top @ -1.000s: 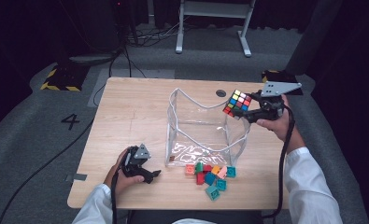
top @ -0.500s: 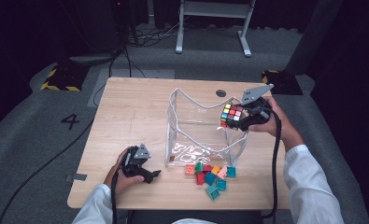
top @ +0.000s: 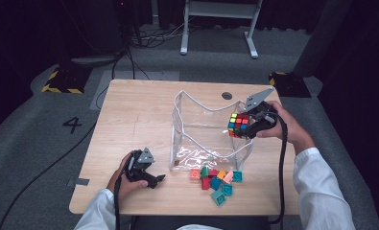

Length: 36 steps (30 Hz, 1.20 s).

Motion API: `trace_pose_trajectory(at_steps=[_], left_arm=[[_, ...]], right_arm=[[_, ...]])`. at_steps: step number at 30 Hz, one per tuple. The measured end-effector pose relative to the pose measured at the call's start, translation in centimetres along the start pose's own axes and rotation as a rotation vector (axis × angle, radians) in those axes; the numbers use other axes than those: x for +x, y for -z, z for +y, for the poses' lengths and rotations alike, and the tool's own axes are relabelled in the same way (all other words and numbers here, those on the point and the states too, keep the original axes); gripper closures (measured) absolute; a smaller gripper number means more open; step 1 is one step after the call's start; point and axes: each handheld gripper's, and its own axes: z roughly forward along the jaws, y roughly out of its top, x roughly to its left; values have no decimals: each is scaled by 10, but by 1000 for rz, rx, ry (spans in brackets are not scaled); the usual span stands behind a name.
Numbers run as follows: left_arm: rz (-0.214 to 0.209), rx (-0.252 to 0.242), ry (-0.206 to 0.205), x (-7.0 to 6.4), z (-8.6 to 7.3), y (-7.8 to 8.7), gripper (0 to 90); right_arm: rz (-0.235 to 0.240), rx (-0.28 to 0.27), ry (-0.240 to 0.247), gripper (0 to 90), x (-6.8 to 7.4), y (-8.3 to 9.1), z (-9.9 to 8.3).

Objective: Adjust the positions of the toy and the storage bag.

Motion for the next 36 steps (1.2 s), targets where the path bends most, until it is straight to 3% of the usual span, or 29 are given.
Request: trace_pose_trajectory(at_steps=[5,8,11,16,22,28,34,36], left_arm=[[1,0,0,0,0,0,50],[1,0,0,0,0,0,50],[0,0,0,0,0,0,50],[1,0,0,0,0,0,50],[5,1,0,0,0,0,48],[5,1,0,0,0,0,47],[5,1,0,0,0,0,48],[5,1,0,0,0,0,47]], right_arm=[[0,14,-13,336,0,-3,5],[-10,62,-16,337,0,-4,8],[-29,86,14,337,1,-4,9],[-25,70,-4,331,2,0,7],[-36,-9,-17,327,2,11,1],[-60,-169,-55,285,7,29,-11],[-164,-321,-86,247,19,50,-30],[-182,-372,-130,248,24,58,-38]])
